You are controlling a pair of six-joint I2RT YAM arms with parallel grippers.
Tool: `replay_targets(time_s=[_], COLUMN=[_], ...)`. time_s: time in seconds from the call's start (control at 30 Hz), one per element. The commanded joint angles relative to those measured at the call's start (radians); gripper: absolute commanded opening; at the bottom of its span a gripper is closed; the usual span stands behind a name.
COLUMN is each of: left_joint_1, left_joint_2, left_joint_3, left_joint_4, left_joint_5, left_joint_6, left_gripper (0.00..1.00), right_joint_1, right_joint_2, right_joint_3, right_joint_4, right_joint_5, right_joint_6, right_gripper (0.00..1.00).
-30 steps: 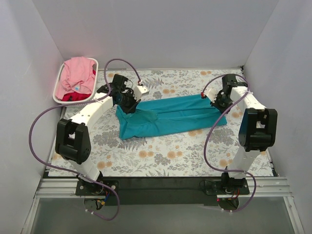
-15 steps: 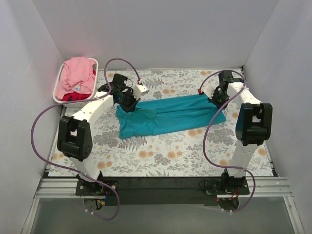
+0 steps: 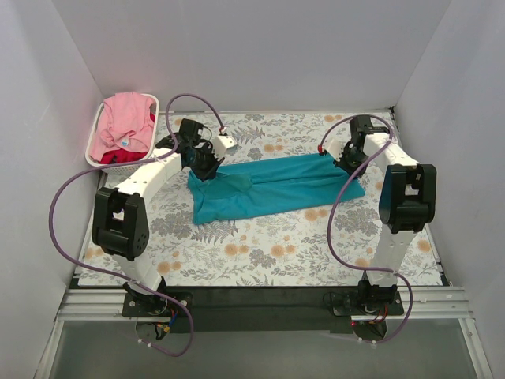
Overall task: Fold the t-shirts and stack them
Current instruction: Fold the tshirt
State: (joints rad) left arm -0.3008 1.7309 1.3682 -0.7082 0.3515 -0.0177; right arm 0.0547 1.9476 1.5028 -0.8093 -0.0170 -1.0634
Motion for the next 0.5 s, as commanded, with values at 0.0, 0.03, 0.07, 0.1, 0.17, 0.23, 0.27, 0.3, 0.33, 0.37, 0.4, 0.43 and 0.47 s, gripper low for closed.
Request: replay_targets(time_s=[0.0,0.03,0.07,0.1,0.17,0.23,0.27,0.3,0.33,0.37,0.4,0.43,0.47], left_joint_1=[0.006,0.006,0.006,0.008,0.008,0.008,0.009,0.009,0.009,0.009,0.011,0.012,0.014], left_joint_2=[0.010,0.015,0.019,0.022,0.027,0.038,0.042,0.050,0.053,0.056,0.059,0.062,0.062], left_joint_3=[0.022,0.022,0.022,0.019,0.016,0.017,0.017,0.019,0.017,0.017,0.017,0.017,0.020], left_joint_4=[0.018,0.019,0.022,0.030,0.038,0.042,0.045,0.053,0.056,0.074,0.088,0.101,0.124], left_joint_5=[-0.005,-0.009,-0.014,-0.017,-0.023,-0.032,-0.037,-0.043,-0.051,-0.060,-0.074,-0.098,-0.104], left_joint_6=[0.013,0.015,0.015,0.013,0.015,0.013,0.012,0.010,0.006,-0.010,-0.024,-0.034,-0.057], left_gripper=[0.00,0.00,0.00,0.00,0.00,0.00,0.00,0.00,0.00,0.00,0.00,0.03,0.06], right_joint_1=[0.004,0.005,0.005,0.005,0.005,0.005,0.005,0.005,0.005,0.005,0.005,0.007,0.005], right_joint_2=[0.014,0.017,0.019,0.022,0.028,0.033,0.037,0.039,0.040,0.042,0.043,0.043,0.040], right_joint_3=[0.048,0.050,0.053,0.054,0.060,0.062,0.062,0.065,0.068,0.069,0.071,0.071,0.074], right_joint_4=[-0.004,-0.002,-0.001,0.001,0.007,0.010,0.016,0.019,0.021,0.025,0.028,0.030,0.036], right_joint_5=[0.008,0.009,0.009,0.008,0.008,0.011,0.012,0.012,0.012,0.012,0.038,0.040,0.043], right_joint_6=[-0.010,-0.009,-0.009,-0.006,-0.003,0.003,0.006,0.009,0.019,0.023,0.028,0.043,0.052], right_gripper=[0.01,0.01,0.01,0.01,0.01,0.01,0.01,0.01,0.01,0.01,0.01,0.04,0.11])
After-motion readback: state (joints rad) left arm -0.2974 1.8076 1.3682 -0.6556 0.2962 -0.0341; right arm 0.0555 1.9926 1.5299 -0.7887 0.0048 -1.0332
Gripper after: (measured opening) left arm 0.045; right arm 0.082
